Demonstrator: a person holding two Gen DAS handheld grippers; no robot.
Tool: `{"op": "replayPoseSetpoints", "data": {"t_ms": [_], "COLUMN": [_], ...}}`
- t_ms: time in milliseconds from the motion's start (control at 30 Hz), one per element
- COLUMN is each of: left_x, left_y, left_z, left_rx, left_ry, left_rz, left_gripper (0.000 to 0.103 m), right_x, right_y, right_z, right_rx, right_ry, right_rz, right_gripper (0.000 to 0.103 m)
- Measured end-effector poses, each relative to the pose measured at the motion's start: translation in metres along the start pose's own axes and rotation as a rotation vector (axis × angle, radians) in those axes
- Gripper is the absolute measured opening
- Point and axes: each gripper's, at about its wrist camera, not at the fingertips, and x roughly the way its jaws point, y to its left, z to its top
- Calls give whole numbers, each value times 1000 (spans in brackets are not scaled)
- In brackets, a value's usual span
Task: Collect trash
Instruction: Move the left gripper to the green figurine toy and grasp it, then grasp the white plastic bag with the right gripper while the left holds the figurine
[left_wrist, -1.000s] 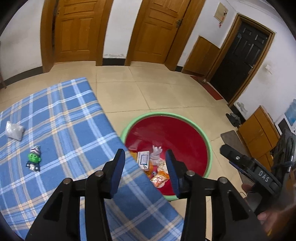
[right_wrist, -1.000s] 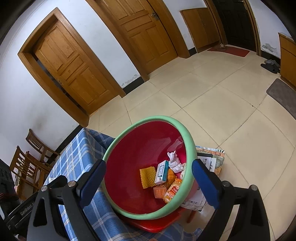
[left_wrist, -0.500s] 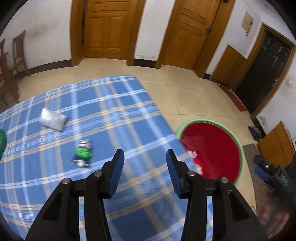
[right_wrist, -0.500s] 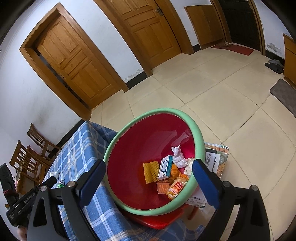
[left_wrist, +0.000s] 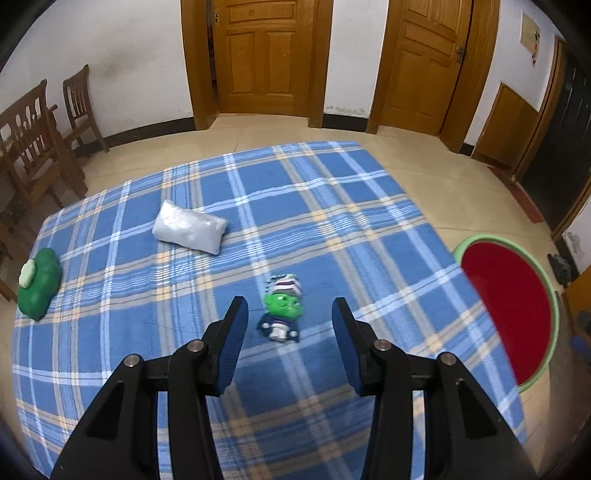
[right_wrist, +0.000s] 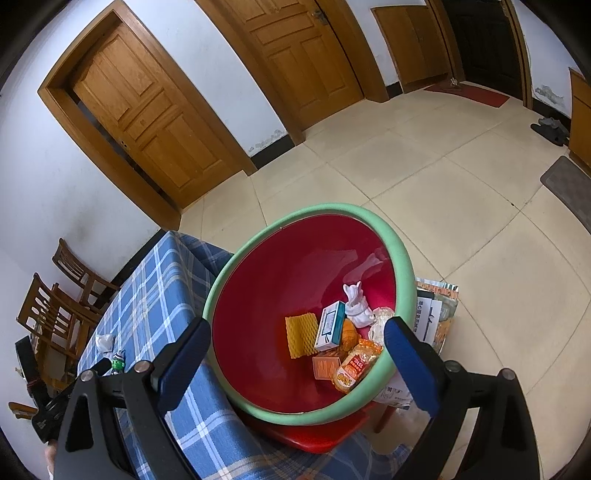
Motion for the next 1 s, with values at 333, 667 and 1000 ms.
{"op": "replayPoseSetpoints", "data": {"t_ms": [333, 667, 1000], "left_x": [19, 30, 18], "left_y": [1, 6, 34], "left_z": [-5, -7, -14], "left_rx": [16, 1, -78], "left_ry": [36, 38, 24], "left_rz": [10, -18, -51], "left_gripper": [47, 26, 26], "right_x": [7, 11, 9], "right_y": [2, 15, 52], "right_z": [-3, -5, -12], "right_rx": [-5, -32, -120], "right_ry": [21, 36, 50], "right_rz": [-11, -18, 15], "right_gripper": [97, 97, 97]}}
